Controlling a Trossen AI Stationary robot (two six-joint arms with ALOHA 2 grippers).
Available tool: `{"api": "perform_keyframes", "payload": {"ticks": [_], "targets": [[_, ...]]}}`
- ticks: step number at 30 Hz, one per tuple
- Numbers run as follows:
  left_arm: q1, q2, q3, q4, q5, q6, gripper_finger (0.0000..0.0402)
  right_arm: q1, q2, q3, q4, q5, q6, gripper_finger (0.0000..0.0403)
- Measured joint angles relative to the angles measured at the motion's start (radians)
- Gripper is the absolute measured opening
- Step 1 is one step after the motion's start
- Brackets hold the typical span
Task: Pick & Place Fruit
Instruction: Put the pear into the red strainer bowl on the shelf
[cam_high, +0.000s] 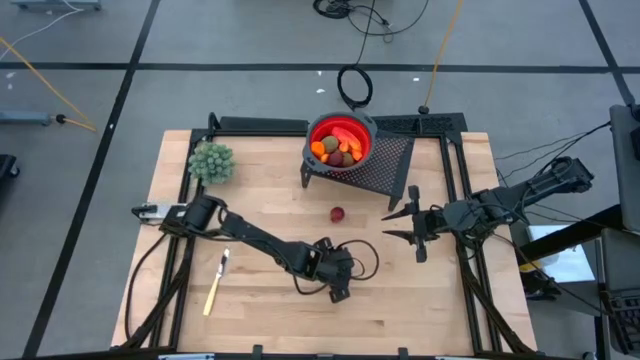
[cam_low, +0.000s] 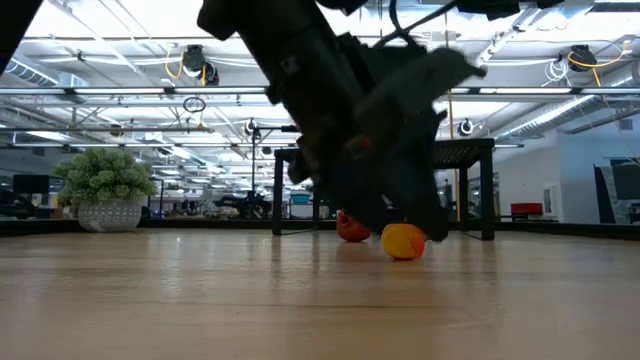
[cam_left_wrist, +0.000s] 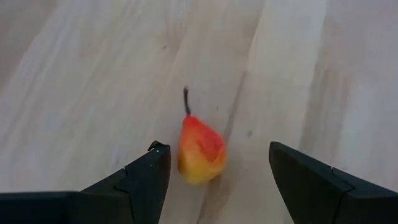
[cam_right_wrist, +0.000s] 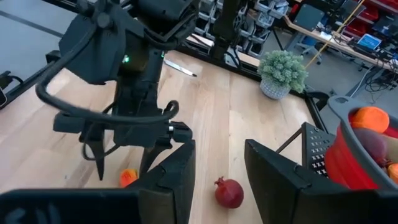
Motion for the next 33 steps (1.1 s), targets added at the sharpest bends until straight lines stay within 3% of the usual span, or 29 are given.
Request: {"api": "perform_keyframes", "payload": {"ticks": [16, 33], "targets": [[0.022, 0.034, 0.000, 0.005, -0.025, 0.002, 0.0266, 0.000, 0.000, 0.000, -0.004, -0.024, 0.048, 0.0130], [0.030, 0.035, -0.005, 0.005, 0.010, 0.019, 0.0109, 0.000, 0.000, 0.000, -0.005, -0.024, 0.045, 0.0130]]}}
